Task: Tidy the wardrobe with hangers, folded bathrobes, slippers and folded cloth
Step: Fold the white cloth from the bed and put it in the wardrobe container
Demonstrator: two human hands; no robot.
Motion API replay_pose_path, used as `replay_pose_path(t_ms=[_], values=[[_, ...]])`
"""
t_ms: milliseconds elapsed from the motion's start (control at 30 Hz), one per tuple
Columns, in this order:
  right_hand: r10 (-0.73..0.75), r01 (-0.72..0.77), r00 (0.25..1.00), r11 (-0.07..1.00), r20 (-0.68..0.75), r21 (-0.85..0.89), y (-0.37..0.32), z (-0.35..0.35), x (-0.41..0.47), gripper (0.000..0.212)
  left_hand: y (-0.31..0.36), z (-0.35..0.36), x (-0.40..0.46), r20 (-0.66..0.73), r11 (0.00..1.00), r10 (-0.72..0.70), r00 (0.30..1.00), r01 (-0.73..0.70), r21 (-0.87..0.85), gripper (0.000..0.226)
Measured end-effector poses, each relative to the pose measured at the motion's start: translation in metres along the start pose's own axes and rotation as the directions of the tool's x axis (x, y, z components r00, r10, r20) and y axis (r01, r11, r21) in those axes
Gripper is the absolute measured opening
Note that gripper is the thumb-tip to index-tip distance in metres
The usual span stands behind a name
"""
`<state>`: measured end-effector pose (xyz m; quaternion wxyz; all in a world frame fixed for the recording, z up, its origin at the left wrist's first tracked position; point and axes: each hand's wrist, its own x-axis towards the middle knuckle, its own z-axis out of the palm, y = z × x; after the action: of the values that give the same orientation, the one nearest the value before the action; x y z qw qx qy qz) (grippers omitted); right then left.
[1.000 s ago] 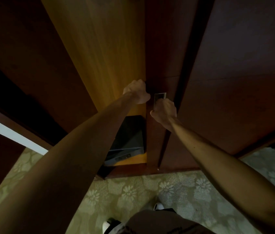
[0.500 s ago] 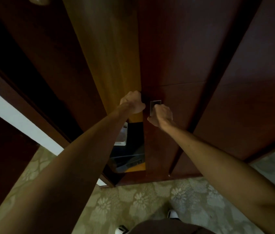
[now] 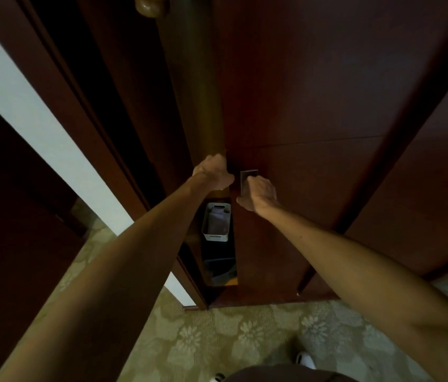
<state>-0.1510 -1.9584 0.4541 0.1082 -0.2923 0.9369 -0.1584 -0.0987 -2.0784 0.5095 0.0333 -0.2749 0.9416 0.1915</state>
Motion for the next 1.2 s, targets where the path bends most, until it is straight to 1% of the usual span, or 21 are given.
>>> replay_pose_path(t_ms=[67,200,267,367,467,567,667,767,867,933,1000,1100,1167,1200], values=[[-0.004,0.004,1.000,1.000,0.012,0.004,-0.014,0.005,0.001,0.040,-0.014,-0.006,-0.003,-0.008,1.000,-0.005,1.000,0.005,-0.009,0.010],[-0.015,0.015,0.999,1.000,0.029,-0.001,-0.042,0.015,-0.003,0.040,-0.040,-0.014,-0.013,0.006,0.999,-0.014,1.000,0.015,-0.034,0.022],[-0.026,0.026,0.999,1.000,0.027,0.017,-0.056,0.021,-0.002,0.035,-0.051,-0.019,-0.019,-0.011,0.999,-0.038,0.999,0.038,-0.014,0.023],[-0.049,0.048,0.999,0.999,0.016,0.024,-0.075,0.030,0.001,0.020,-0.063,-0.024,-0.027,-0.090,0.993,-0.051,0.995,0.060,0.102,0.028],[-0.095,0.095,0.995,0.995,0.032,-0.017,-0.096,0.033,-0.005,0.013,-0.072,-0.025,-0.036,-0.173,0.975,-0.058,0.983,0.093,0.203,0.028],[-0.150,0.150,0.987,0.989,0.049,0.004,-0.115,0.039,-0.006,0.013,-0.080,-0.024,-0.042,-0.198,0.948,-0.045,0.979,0.104,0.301,0.026],[-0.190,0.191,0.978,0.981,0.081,-0.007,-0.131,0.043,-0.006,0.021,-0.085,-0.025,-0.045,-0.216,0.918,-0.010,0.976,0.094,0.384,0.021],[-0.218,0.219,0.973,0.976,0.082,-0.009,-0.143,0.048,-0.008,0.026,-0.094,-0.028,-0.045,-0.237,0.898,0.026,0.971,0.082,0.432,0.016],[-0.238,0.242,0.968,0.970,0.077,-0.035,-0.156,0.053,-0.009,0.028,-0.102,-0.032,-0.047,-0.268,0.895,0.048,0.962,0.078,0.440,0.020],[-0.232,0.233,0.971,0.972,0.062,-0.011,-0.161,0.053,-0.008,0.028,-0.103,-0.033,-0.047,-0.281,0.897,0.060,0.958,0.072,0.435,0.022],[-0.200,0.200,0.978,0.980,0.054,0.007,-0.160,0.052,-0.006,0.026,-0.103,-0.033,-0.046,-0.291,0.913,0.059,0.955,0.066,0.402,0.021],[-0.193,0.193,0.981,0.981,0.032,0.012,-0.154,0.052,-0.004,0.026,-0.104,-0.031,-0.045,-0.293,0.943,0.037,0.955,0.064,0.327,0.020],[-0.188,0.189,0.979,0.982,0.077,-0.004,-0.152,0.050,-0.005,0.026,-0.105,-0.031,-0.047,-0.288,0.953,0.032,0.957,0.058,0.298,0.020],[-0.187,0.191,0.975,0.981,0.121,-0.021,-0.152,0.048,-0.006,0.024,-0.105,-0.032,-0.048,-0.283,0.954,0.031,0.959,0.056,0.293,0.020]])
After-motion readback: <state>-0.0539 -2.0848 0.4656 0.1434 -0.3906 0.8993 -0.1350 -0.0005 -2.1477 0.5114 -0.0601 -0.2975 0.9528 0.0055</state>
